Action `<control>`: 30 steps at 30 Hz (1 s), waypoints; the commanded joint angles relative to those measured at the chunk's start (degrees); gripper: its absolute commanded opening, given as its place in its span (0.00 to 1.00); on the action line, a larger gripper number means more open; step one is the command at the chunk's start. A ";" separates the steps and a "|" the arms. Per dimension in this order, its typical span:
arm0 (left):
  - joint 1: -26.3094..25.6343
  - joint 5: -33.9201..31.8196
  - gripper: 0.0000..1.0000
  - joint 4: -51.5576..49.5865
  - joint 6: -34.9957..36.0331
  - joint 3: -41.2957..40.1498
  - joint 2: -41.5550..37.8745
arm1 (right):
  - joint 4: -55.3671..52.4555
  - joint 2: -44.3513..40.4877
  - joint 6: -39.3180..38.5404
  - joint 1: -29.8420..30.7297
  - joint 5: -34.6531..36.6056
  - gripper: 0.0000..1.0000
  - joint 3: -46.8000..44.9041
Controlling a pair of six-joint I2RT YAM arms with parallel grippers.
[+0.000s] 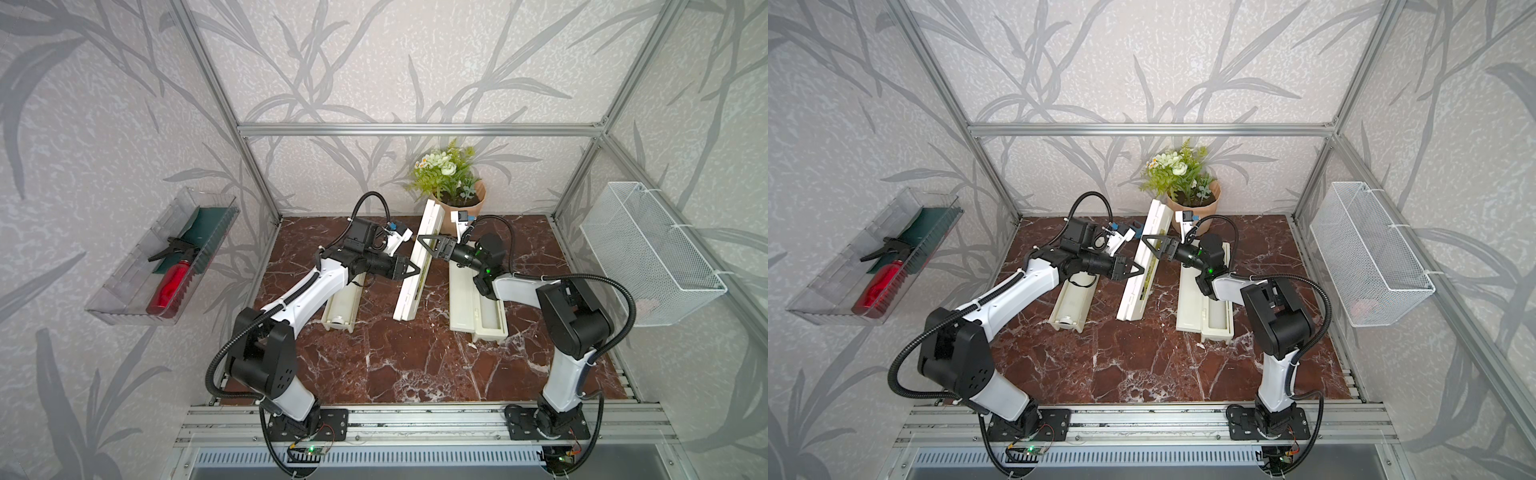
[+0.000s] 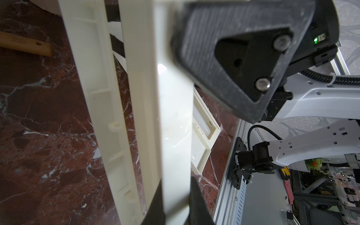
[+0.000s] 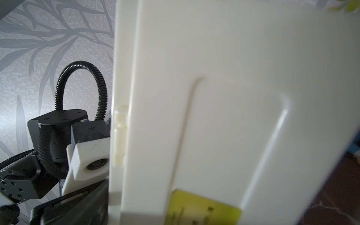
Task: Put plastic wrap rolls into dispensers
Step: Pick up the lid from the center of the board.
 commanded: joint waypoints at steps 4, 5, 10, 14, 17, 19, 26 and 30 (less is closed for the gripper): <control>-0.83 3.76 0.00 -0.07 2.58 3.15 1.14 | 1.19 0.98 2.31 1.99 -0.15 1.00 3.70; -0.83 3.58 0.00 -0.30 2.72 3.41 1.21 | 0.20 0.77 1.37 2.34 0.15 1.00 3.95; -0.79 0.83 0.10 -3.18 4.60 4.48 1.09 | -9.03 -1.75 -4.26 3.22 1.29 1.00 4.92; -0.31 -0.21 0.14 -3.15 4.38 4.48 1.02 | -8.40 -2.27 -3.44 3.07 1.94 1.00 4.30; -0.20 1.81 0.13 -2.08 3.41 4.44 1.63 | -4.58 -1.82 -2.93 3.21 1.85 1.00 3.85; -0.22 2.01 0.13 -1.83 3.22 4.37 1.96 | -3.06 -1.72 -3.01 3.44 1.77 1.00 3.71; -0.13 1.56 0.16 -2.00 3.67 4.58 2.76 | -6.67 -1.97 -3.78 3.65 1.48 0.82 4.90; 0.03 -1.59 0.31 -1.75 3.93 4.58 2.13 | -8.63 -1.86 -3.96 3.68 1.12 0.74 5.16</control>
